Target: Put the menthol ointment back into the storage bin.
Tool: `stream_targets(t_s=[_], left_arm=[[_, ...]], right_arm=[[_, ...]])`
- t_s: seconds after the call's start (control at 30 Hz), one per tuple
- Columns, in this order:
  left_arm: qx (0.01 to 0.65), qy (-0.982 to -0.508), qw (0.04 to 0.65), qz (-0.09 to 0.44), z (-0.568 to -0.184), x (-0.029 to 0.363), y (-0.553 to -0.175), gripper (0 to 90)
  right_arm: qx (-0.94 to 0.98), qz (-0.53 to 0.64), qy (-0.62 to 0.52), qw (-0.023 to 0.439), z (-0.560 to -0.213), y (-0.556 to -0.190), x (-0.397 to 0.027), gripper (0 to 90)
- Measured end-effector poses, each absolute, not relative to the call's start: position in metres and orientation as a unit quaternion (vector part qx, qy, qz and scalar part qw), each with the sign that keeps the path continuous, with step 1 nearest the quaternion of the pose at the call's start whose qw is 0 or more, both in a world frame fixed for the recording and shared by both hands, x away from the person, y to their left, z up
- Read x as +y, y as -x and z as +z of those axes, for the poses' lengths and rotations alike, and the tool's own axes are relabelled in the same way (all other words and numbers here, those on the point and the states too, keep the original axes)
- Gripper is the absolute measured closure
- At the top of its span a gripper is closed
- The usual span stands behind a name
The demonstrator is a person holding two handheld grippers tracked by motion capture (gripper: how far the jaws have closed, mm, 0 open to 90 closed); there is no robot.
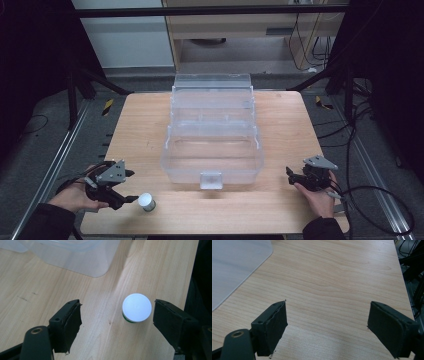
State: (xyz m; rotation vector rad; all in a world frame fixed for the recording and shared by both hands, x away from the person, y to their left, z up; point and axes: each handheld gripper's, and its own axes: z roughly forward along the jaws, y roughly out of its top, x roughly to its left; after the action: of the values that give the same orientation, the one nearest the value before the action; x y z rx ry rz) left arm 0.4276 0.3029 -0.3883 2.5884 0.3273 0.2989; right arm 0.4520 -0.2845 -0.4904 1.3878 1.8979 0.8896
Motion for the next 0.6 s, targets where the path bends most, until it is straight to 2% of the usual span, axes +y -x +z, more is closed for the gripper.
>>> stream_targets(t_s=[0.6], left_arm=[[0.070, -0.971, 0.214, 0.079, -0.403, 0.281, -0.428, 25.3]], right_arm=[[0.724, 0.333, -0.525, 0.299, -0.492, -0.453, -0.283, 16.0]])
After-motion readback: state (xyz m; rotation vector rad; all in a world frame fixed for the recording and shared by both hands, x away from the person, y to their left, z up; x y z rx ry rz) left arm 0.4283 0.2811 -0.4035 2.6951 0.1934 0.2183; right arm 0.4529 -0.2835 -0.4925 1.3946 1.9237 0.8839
